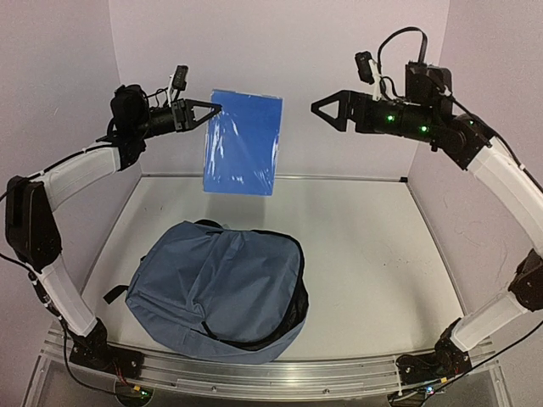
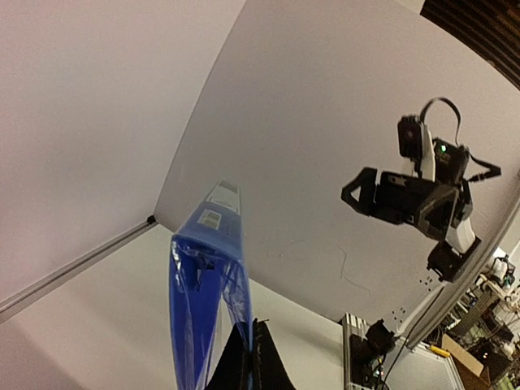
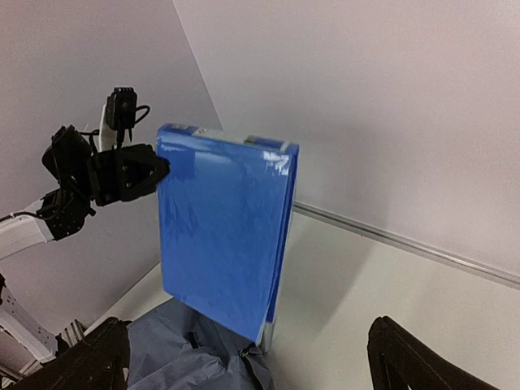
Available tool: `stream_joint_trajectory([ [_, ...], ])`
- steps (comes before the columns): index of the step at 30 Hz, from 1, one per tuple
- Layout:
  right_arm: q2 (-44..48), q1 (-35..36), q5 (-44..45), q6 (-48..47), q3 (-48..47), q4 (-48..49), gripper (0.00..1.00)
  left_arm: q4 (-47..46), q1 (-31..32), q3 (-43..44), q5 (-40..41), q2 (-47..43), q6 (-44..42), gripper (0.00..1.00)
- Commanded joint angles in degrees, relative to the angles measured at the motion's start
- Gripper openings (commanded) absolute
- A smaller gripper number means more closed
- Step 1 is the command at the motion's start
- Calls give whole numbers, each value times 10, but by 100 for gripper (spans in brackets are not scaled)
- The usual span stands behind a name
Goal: Pack the student bag
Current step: Place the files in the student bag.
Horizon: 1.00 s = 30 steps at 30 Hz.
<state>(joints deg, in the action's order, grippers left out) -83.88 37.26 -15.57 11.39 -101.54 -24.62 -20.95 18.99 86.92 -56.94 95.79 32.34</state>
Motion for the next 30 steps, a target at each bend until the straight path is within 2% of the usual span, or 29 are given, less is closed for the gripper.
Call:
stream_joint_trajectory([
  [1, -42, -1, -47, -32, -62, -118, 98, 150, 42, -37, -30, -59, -108, 0],
  [6, -76, 24, -63, -63, -91, -211, 97, 226, 89, -74, -47, -103, -145, 0],
  [12, -84, 53, -118, -85, -83, -223, 94, 304, 130, -67, -76, -112, -174, 0],
  [19, -125, 84, -123, -134, -92, -267, 87, 370, 158, -41, -100, -84, -213, 0],
  [25, -147, 90, -127, -153, -93, -280, 83, 388, 167, -28, -113, -74, -227, 0],
  [26, -150, 91, -137, -155, -92, -280, 79, 388, 167, -28, -113, -73, -227, 0],
  [30, -159, 98, -190, -170, -87, -278, 53, 389, 168, -27, -111, -71, -227, 0],
])
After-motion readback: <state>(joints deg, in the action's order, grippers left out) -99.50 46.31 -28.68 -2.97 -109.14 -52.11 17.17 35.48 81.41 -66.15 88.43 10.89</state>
